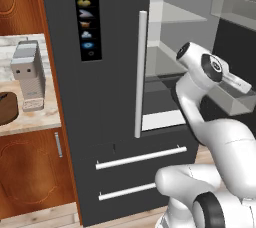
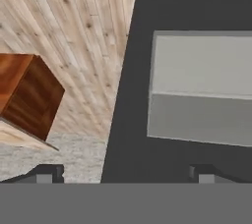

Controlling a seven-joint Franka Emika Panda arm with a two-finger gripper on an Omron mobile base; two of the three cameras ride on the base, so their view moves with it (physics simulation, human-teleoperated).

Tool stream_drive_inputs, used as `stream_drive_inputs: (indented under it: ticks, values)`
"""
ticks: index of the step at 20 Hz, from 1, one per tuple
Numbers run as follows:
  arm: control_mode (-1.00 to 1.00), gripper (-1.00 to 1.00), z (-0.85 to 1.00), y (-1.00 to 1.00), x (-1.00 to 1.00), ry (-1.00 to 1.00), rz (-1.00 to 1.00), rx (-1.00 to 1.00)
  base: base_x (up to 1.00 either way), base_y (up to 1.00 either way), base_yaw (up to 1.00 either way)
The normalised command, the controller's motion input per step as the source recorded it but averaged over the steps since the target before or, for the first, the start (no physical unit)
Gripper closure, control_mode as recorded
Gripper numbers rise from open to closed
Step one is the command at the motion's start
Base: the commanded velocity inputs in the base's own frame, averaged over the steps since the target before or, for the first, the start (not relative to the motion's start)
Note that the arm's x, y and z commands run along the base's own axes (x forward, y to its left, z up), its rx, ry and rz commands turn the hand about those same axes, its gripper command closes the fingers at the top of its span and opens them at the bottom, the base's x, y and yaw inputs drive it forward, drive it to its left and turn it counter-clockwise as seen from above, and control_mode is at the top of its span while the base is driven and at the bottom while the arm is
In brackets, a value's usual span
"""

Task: Retrieve a lemon from the fridge and place it on the cutting board with the fish.

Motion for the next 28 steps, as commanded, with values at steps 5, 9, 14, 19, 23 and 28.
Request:
stream_drive_inputs:
  ticks: [5,9,14,19,23,28]
  values:
    - [-1.0,-1.0,0.0,0.76,0.0,-0.34,-0.42,0.48,0.0,0.0,0.0]
    - [-1.0,-1.0,0.09,0.82,0.0,-0.5,-0.44,0.38,0.0,0.0,0.0]
    - [-1.0,-1.0,-0.01,0.72,-0.14,-0.34,-0.44,0.26,0.0,0.0,0.0]
    - [-1.0,-1.0,0.04,0.32,-0.07,-0.37,-0.71,0.24,0.0,0.0,0.0]
    - [-1.0,-1.0,0.0,0.17,-0.06,-0.5,-0.7,0.27,0.0,0.0,0.0]
    - [-1.0,-1.0,-0.01,0.59,-0.29,-0.51,-0.32,0.03,0.0,0.0,0.0]
